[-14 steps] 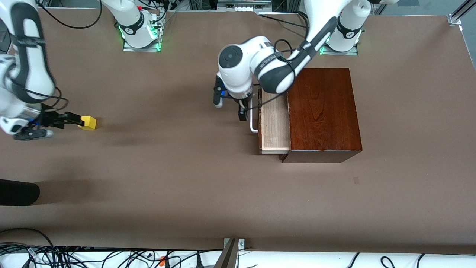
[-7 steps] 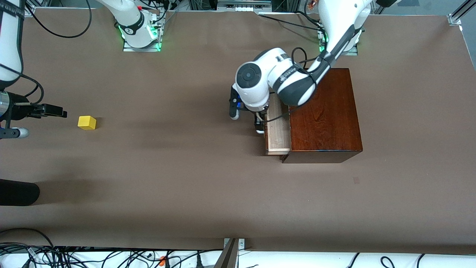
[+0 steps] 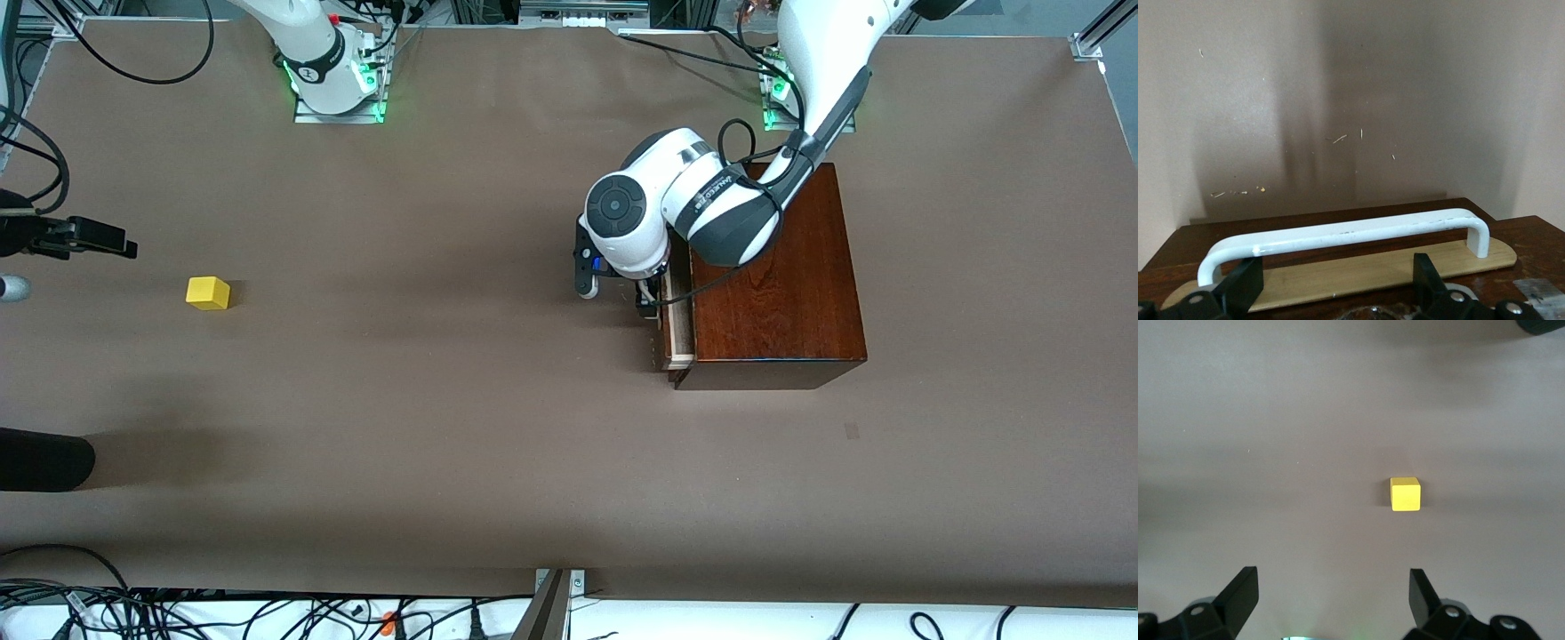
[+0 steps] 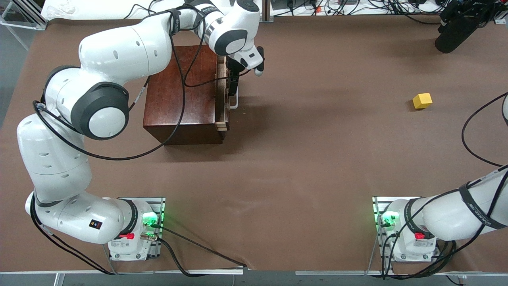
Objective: Open drawer, take yellow block, close drawer
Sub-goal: 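Push the drawer shut with the left gripper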
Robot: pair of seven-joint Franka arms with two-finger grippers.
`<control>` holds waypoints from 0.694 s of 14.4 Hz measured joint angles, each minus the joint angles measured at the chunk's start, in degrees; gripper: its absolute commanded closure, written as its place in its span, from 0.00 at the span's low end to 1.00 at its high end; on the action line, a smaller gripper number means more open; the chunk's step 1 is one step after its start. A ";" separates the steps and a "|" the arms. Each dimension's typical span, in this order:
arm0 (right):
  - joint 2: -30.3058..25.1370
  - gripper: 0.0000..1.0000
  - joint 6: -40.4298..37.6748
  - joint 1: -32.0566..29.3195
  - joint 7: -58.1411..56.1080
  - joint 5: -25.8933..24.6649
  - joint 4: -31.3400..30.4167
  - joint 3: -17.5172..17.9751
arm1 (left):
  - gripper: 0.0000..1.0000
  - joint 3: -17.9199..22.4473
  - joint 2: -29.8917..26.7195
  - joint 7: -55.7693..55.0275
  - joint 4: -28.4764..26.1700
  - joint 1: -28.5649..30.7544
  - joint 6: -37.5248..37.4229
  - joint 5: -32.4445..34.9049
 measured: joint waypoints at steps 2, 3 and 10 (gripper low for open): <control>-2.30 0.00 -0.82 -1.00 4.62 -2.94 -0.03 4.53 | 0.00 0.13 -0.02 0.21 0.06 0.30 -1.06 0.02; -3.67 0.00 -1.38 -2.49 7.27 -3.98 -0.11 8.23 | 0.00 0.25 -0.04 0.27 0.11 0.44 -1.72 0.03; -8.42 0.00 -2.29 -22.31 16.16 -5.35 -1.29 32.17 | 0.00 0.78 -0.11 0.35 0.17 0.87 -4.76 1.28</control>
